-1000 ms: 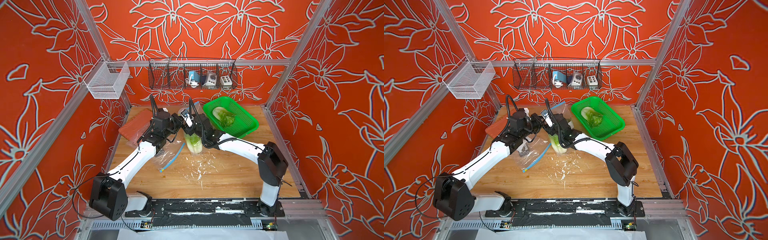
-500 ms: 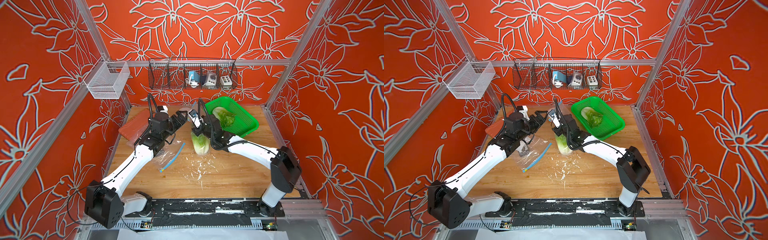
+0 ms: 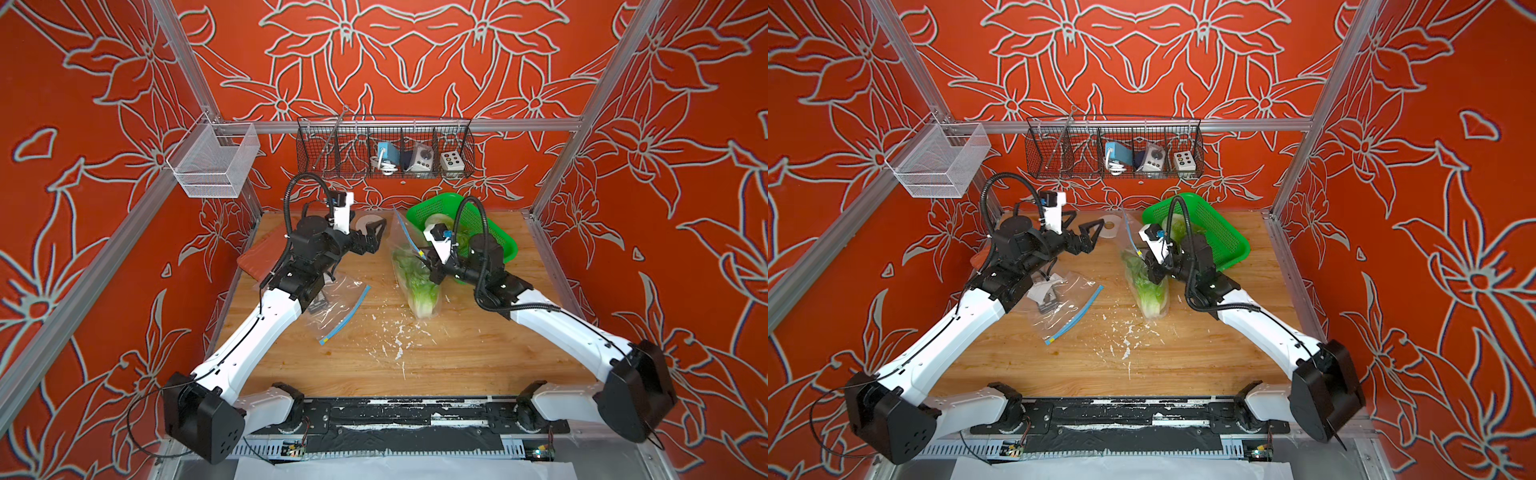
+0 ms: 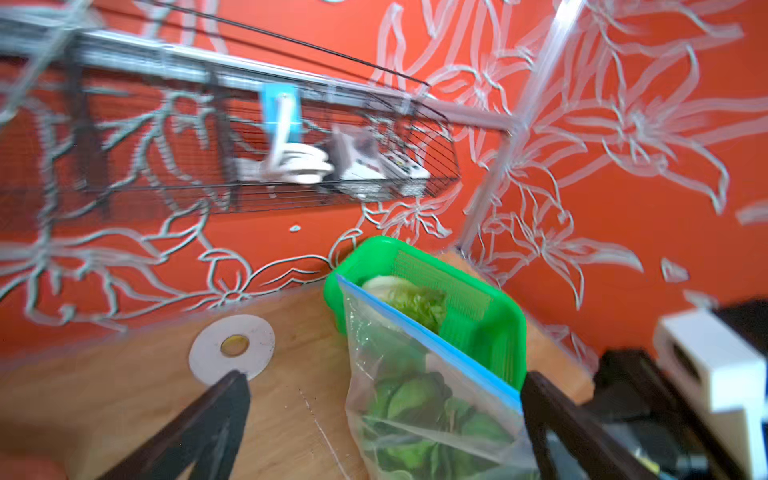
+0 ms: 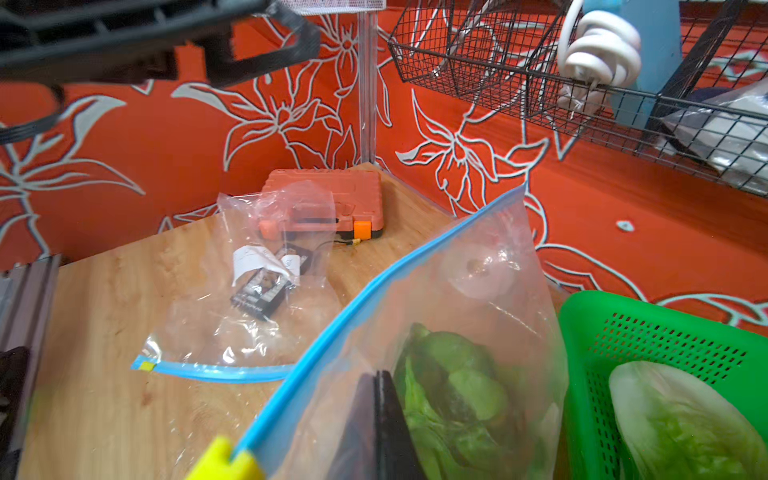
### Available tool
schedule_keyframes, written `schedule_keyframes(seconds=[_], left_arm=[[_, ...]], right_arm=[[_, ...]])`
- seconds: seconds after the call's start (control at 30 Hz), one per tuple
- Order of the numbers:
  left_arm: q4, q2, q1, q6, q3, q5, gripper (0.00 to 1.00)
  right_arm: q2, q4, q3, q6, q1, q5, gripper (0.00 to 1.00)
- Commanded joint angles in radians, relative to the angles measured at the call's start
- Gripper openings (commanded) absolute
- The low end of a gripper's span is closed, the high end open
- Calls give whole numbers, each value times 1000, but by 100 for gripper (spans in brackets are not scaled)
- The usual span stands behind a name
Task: Open the zip-top bag and take out the chinese cabbages
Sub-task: Adjust the zipper food storage bag at the center of the board.
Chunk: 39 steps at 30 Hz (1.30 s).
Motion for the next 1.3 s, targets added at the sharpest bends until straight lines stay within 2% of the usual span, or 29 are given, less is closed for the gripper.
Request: schedule_keyframes(seconds=[0.0,0.1,0.2,0.4,0.53,0.67,0.73,0.77,0.97,1.1,1.23,1.27], left_arm=[[-24,37,-3,388,61,390,99],[-133,96,-4,541,159,549,98],[-238,142,-18,683,224,616,95],[-470,246,-102,976,333,595,95],[-561,337,-149,1079,419,554,93],[-764,463,-199,1179,563,536,84],[-843,508,-214,1188,613,524,81],[-865,522,-215,1187,624,526,75],[-860,526,-218,1126,629,526,26],[-818,510,-218,1052,613,502,2],[-789,491,-218,984,591,479,0],[-783,487,-218,958,591,473,0]], right_arm=[[-77,-28,-37,20,-48,-154,0],[-110,-65,-55,45,-102,-255,0],[-124,-84,-61,49,-139,-350,0],[-111,-174,-47,-8,-190,-500,0],[-112,-217,-45,-50,-207,-528,0],[-113,-280,-33,-98,-226,-550,0],[-116,-290,-32,-100,-240,-551,0],[-120,-295,-31,-103,-247,-554,0],[-147,-343,-24,-123,-265,-529,0],[-172,-360,-27,-120,-267,-510,0],[-202,-383,-27,-128,-267,-492,0],[-210,-382,-29,-126,-267,-488,4]])
